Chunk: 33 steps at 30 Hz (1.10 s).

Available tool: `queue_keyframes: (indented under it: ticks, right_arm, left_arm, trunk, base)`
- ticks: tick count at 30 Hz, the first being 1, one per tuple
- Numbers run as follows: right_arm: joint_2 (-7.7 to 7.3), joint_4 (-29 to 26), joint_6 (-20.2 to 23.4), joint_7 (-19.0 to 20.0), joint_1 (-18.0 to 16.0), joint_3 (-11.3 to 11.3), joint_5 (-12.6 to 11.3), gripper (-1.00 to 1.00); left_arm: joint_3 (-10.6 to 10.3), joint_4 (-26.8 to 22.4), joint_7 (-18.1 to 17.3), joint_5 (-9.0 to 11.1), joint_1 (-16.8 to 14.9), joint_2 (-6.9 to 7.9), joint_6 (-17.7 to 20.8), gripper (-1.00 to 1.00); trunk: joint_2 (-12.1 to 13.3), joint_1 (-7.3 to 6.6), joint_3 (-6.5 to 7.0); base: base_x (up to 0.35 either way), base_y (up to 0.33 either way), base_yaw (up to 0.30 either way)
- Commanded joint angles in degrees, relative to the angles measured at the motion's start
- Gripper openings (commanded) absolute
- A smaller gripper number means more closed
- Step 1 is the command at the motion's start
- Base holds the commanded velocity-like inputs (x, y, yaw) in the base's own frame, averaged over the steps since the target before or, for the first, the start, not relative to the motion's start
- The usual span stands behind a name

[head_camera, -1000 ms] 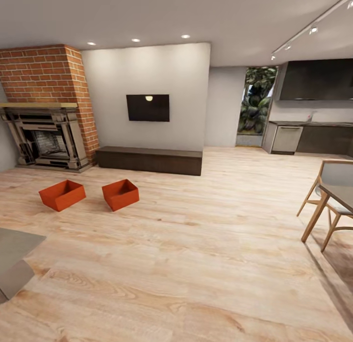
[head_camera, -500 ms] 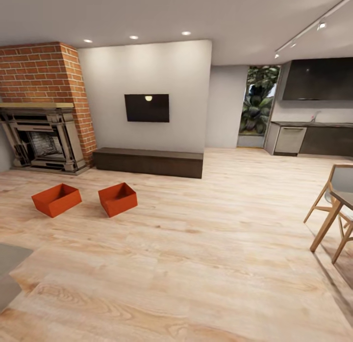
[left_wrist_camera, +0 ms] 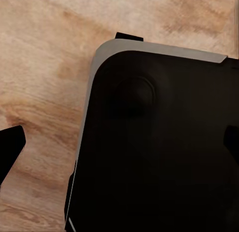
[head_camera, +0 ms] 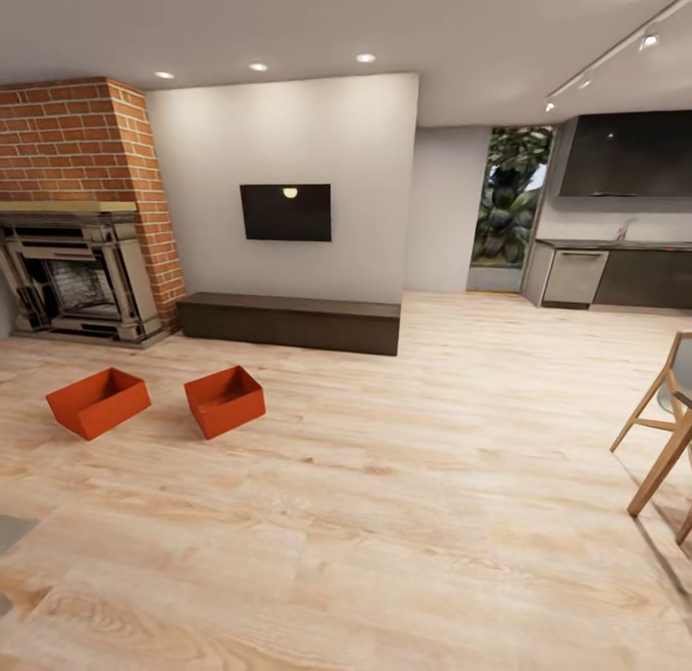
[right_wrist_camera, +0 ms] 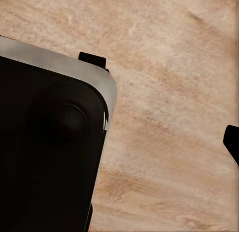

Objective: Move the two storage containers from the living room to the garage. In the garage, place one container on the floor and stack the other container on top of it (either order is fine).

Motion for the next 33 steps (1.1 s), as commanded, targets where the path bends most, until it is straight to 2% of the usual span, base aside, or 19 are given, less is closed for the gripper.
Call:
queue_keyframes:
  ticks: [1, 20, 33]
  right_arm:
    - [0.03, 0.1, -0.25, -0.08, -0.04, 0.48, -0.49, 1.0]
    - [0.05, 0.1, -0.25, -0.08, -0.04, 0.48, -0.5, 1.0]
    - [0.0, 0.1, -0.25, -0.05, -0.04, 0.48, -0.5, 1.0]
  left_arm:
    - [0.15, -0.01, 0.03, 0.2, -0.03, -0.01, -0.12, 1.0]
    - [0.15, -0.01, 0.03, 0.2, -0.03, -0.01, -0.12, 1.0]
    - [0.14, -0.01, 0.03, 0.2, 0.01, -0.01, -0.12, 1.0]
  trunk:
    - [-0.02, 0.03, -0.05]
    - [-0.02, 0.03, -0.05]
    - [-0.02, 0.03, -0.05]
  base:
    - [0.321, 0.0, 0.0]
    - [0.321, 0.0, 0.003]
    - [0.321, 0.0, 0.244]
